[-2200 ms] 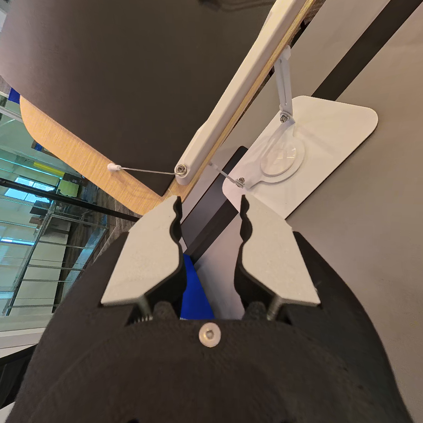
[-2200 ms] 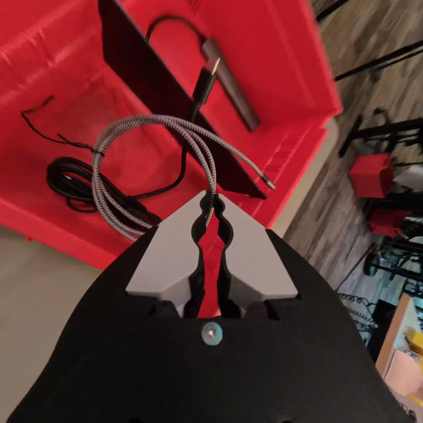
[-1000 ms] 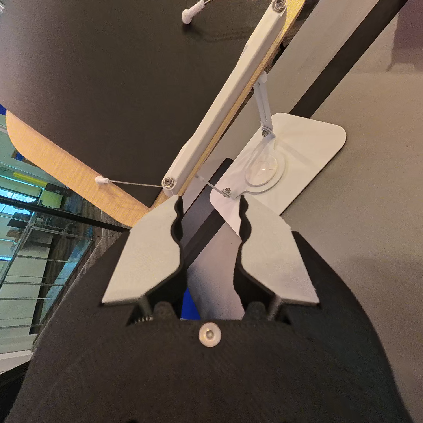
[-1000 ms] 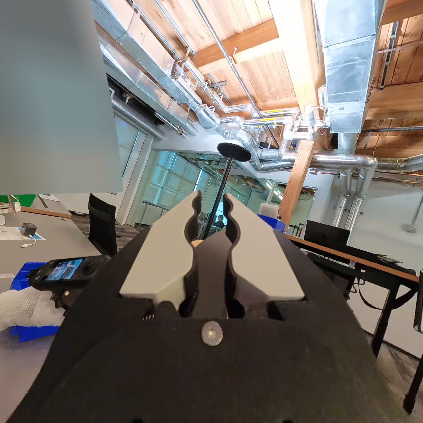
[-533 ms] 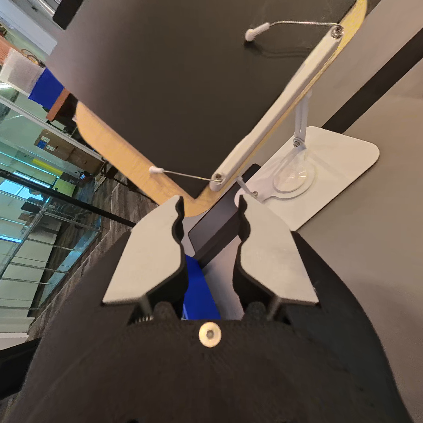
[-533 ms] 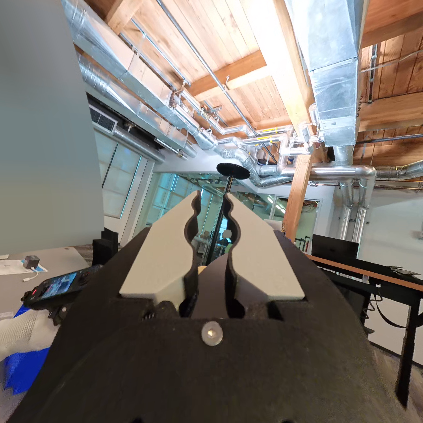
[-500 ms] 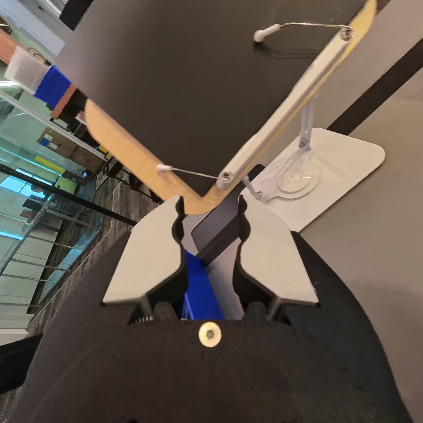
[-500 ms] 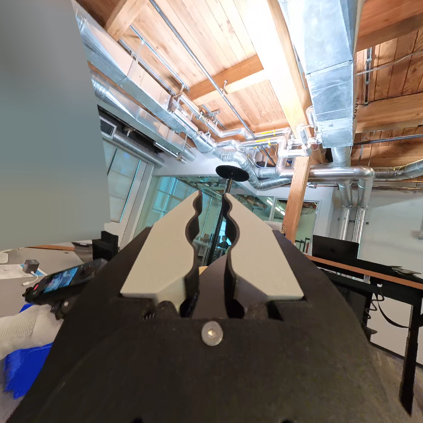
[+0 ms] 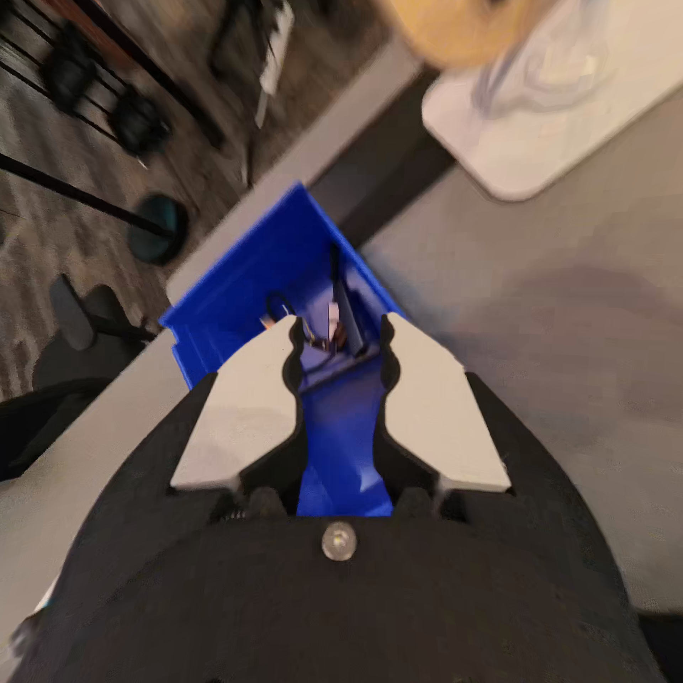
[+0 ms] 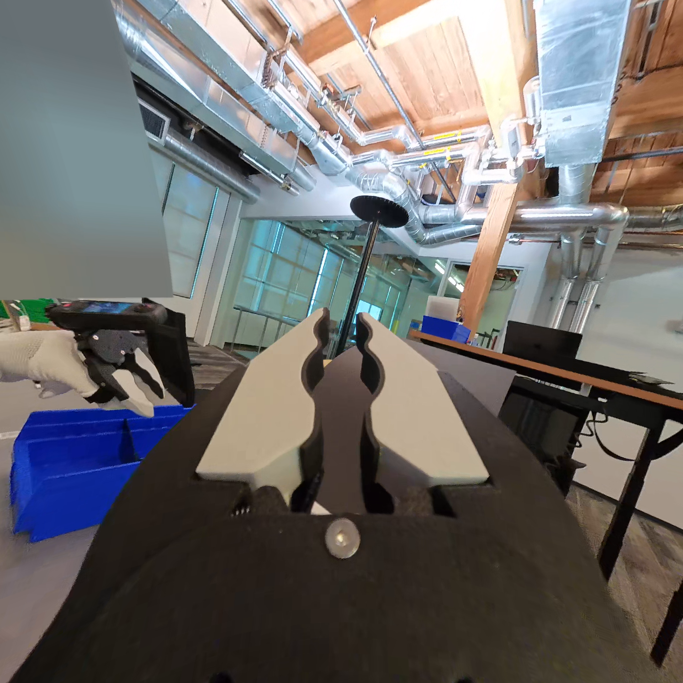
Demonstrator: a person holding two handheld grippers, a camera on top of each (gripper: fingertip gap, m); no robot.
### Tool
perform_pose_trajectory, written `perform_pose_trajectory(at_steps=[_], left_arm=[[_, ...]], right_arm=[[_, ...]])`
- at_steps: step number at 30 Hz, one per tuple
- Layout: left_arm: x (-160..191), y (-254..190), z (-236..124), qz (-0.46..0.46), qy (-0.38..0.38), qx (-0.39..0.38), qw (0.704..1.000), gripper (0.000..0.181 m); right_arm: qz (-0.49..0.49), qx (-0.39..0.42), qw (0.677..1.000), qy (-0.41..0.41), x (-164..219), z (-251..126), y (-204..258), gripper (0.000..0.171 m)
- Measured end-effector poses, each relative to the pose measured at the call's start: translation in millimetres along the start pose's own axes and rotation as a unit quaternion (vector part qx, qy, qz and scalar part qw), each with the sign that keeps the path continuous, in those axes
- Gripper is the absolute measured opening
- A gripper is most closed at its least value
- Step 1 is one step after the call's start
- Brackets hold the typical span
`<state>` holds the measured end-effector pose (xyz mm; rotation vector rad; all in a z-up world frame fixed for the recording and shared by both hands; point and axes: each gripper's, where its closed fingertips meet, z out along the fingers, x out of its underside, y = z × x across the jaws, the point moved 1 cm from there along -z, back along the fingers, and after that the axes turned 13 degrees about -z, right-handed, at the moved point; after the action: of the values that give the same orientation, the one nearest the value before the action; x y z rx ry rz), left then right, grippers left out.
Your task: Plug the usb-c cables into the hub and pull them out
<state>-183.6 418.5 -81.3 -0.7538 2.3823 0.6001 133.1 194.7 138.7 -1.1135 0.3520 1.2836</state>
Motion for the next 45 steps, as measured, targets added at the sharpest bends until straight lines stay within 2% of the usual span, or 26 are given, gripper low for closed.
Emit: perform_pose_trajectory(at_steps=[3, 6, 10, 15, 20, 22, 26, 31, 34, 40, 45], left_arm=[[45, -2, 29, 0.033, 0.109, 0.028, 0.993, 0.046], [66, -5, 63, 0.014, 0.151, 0.045, 0.987, 0.051], [63, -1, 84, -0.076, 0.167, 0.099, 0.978, 0.059], [64, 0, 94, -0.147, 0.239, 0.161, 0.946, 0.069], [39, 5, 90, -0.201, 0.215, 0.222, 0.929, 0.059], [37, 11, 94, -0.198, 0.228, 0.202, 0.932, 0.057], [56, 8, 110, -0.167, 0.313, 0.163, 0.921, 0.057], [74, -1, 126, -0.150, 0.380, 0.153, 0.900, 0.042], [61, 8, 122, -0.146, 0.349, 0.126, 0.917, 0.025], [30, 47, 91, -0.191, 0.235, 0.090, 0.949, 0.016], [2, 76, 52, -0.221, 0.096, 0.087, 0.967, 0.011]], right_arm=[[-0.006, -0.007, 1.000, 0.016, 8, 4, 4, 0.012], [-0.005, -0.014, 1.000, 0.024, 12, 6, 7, 0.012], [-0.004, -0.017, 0.999, 0.027, 15, 7, 9, 0.012], [0.009, -0.019, 0.999, 0.029, 20, 8, 7, 0.012], [0.015, -0.020, 0.999, 0.022, 19, 5, 6, 0.012], [0.016, -0.017, 1.000, 0.019, 17, 4, 4, 0.012], [0.020, -0.013, 1.000, 0.015, 14, 0, 0, 0.011], [0.021, -0.002, 1.000, 0.006, 8, -7, -8, 0.011], [0.025, 0.003, 1.000, 0.003, 8, -12, -13, 0.010], [0.038, -0.005, 0.999, 0.000, 11, -9, -11, 0.010], [0.032, -0.019, 0.999, 0.009, 14, -2, -1, 0.010]])
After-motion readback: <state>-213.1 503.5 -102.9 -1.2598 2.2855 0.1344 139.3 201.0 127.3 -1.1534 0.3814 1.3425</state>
